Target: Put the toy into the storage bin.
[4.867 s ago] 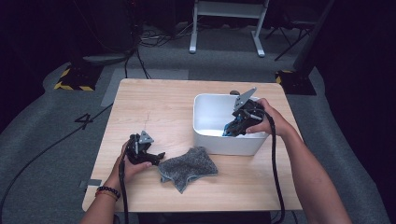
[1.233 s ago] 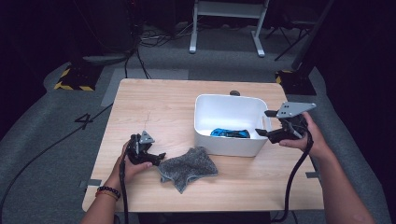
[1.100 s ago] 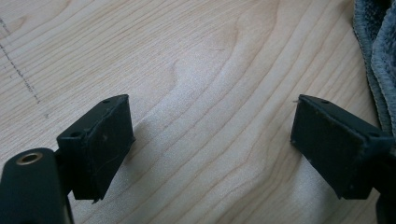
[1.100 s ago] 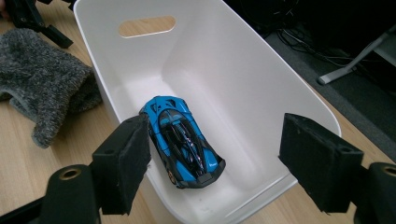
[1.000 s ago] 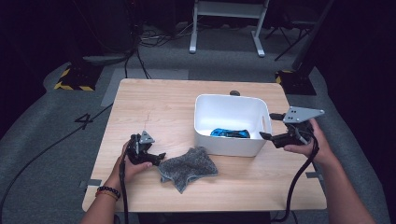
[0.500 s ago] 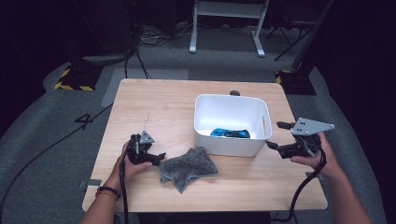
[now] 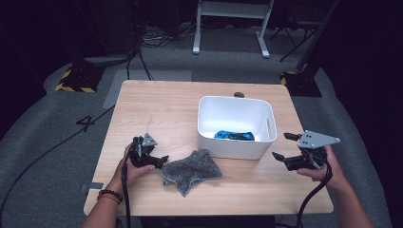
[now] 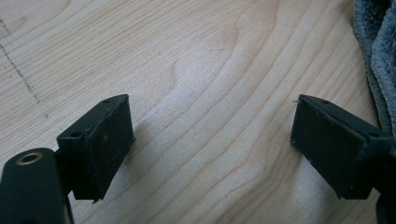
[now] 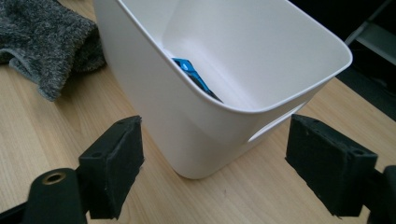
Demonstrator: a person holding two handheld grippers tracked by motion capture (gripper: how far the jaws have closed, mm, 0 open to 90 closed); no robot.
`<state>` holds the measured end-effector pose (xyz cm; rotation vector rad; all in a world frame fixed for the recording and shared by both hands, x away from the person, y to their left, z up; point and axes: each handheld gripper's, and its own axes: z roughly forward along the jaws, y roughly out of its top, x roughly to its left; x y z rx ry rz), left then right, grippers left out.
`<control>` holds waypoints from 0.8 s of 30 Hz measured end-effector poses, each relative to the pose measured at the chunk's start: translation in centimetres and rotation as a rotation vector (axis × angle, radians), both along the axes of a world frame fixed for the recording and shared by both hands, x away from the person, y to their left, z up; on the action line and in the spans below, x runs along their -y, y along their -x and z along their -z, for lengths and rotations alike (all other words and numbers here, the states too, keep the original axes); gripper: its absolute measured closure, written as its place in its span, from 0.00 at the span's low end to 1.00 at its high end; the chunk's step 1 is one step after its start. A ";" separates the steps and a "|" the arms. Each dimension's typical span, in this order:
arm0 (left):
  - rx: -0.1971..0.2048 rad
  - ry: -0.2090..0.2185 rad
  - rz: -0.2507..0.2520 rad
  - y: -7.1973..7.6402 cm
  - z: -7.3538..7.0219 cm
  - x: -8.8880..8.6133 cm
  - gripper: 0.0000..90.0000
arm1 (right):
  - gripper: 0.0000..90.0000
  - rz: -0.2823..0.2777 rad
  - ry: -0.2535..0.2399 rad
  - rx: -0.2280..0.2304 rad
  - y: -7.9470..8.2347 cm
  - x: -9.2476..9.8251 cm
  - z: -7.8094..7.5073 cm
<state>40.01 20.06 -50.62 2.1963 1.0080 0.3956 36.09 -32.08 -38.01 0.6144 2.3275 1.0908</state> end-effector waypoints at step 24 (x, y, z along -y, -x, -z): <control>0.001 0.001 0.000 0.0 0.0 0.0 0.15 | 0.21 0.033 0.099 -0.090 -0.3 0.8 5.3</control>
